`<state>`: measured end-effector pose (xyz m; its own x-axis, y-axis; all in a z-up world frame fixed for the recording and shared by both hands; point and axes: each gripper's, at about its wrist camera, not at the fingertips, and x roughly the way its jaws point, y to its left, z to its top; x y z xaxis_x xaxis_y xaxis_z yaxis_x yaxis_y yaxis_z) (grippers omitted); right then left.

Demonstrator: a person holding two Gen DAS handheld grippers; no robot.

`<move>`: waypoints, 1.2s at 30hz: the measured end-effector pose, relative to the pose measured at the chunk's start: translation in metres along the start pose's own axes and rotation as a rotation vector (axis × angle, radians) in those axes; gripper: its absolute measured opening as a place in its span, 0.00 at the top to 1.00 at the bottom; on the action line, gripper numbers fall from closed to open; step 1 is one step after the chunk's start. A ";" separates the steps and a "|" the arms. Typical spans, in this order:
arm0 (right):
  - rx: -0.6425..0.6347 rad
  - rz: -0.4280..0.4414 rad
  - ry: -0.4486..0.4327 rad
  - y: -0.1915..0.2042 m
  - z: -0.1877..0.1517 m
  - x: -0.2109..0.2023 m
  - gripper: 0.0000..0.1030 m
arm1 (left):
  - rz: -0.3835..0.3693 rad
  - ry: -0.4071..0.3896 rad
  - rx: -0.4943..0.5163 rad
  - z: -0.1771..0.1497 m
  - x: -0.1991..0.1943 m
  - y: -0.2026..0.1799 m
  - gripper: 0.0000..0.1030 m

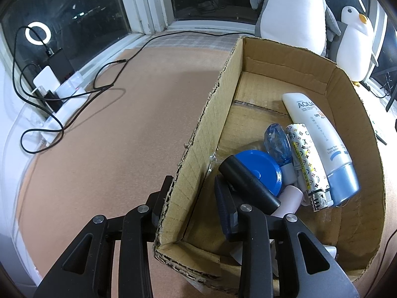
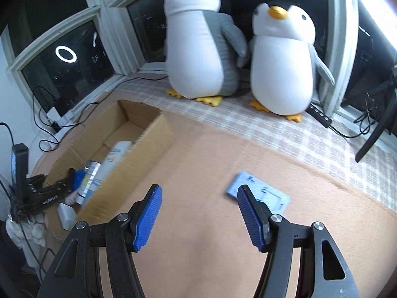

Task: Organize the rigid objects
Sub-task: 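Move the right gripper to the blue phone stand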

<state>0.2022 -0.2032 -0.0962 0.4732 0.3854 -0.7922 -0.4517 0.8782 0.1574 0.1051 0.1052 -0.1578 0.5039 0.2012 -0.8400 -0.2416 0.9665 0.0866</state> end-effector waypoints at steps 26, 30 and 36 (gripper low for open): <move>0.085 0.131 0.142 -0.085 0.011 0.064 0.42 | 0.028 0.010 0.006 0.002 0.001 -0.004 0.69; 0.095 0.162 0.153 -0.087 0.010 0.062 0.42 | 0.028 0.009 0.006 0.002 0.001 -0.004 0.69; 0.053 0.189 0.177 -0.071 -0.004 0.055 0.42 | 0.028 0.009 0.006 0.002 0.001 -0.004 0.69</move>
<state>0.2576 -0.2455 -0.1532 0.2422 0.4925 -0.8360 -0.4767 0.8108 0.3395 0.1082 0.1015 -0.1576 0.4892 0.2270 -0.8421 -0.2502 0.9615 0.1138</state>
